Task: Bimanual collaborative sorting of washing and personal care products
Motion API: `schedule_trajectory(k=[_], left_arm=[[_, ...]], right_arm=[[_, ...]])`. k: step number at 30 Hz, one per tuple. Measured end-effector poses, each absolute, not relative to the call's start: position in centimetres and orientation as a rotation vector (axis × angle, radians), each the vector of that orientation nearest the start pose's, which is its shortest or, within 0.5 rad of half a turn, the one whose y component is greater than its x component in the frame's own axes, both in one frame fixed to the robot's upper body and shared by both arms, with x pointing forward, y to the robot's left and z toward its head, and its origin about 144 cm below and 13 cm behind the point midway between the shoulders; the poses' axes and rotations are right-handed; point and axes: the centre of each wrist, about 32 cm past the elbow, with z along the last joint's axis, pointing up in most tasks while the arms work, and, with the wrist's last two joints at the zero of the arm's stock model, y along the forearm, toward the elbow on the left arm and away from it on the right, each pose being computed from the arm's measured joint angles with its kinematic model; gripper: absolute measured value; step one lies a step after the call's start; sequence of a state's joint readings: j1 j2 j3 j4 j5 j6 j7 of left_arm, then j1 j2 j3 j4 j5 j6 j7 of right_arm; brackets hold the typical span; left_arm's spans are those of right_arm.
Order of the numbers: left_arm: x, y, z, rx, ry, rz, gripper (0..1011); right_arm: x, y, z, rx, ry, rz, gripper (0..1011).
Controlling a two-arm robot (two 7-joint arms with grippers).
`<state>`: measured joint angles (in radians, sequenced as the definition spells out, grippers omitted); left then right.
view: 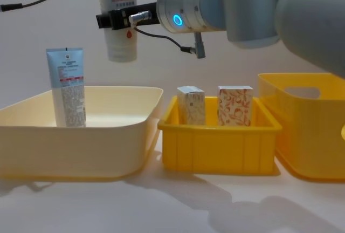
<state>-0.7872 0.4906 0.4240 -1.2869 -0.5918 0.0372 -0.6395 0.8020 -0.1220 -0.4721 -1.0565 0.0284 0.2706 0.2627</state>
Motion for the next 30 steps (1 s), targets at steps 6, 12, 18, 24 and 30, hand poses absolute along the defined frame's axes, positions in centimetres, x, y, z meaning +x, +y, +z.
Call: schedule_trajectory(k=[6, 12, 18, 24, 30], left_arm=[[61.82, 29.65, 135.90, -0.087, -0.288, 0.711, 70], [61.82, 29.65, 135.90, -0.087, -0.288, 0.711, 69], [61.82, 29.65, 135.90, -0.087, -0.288, 0.711, 70], [61.82, 29.65, 135.90, -0.087, -0.288, 0.711, 69], [61.82, 29.65, 135.90, -0.087, -0.288, 0.711, 70]], right_arm=[[61.99, -4.41, 131.70, -0.159, -0.172, -0.879, 565], [61.99, -4.40, 131.71, -0.159, -0.172, -0.878, 532], [61.99, -4.39, 131.70, -0.159, -0.172, -0.878, 496], [61.99, -4.39, 131.70, -0.159, -0.172, -0.878, 473], [61.99, -4.39, 131.70, -0.159, -0.172, -0.878, 473]])
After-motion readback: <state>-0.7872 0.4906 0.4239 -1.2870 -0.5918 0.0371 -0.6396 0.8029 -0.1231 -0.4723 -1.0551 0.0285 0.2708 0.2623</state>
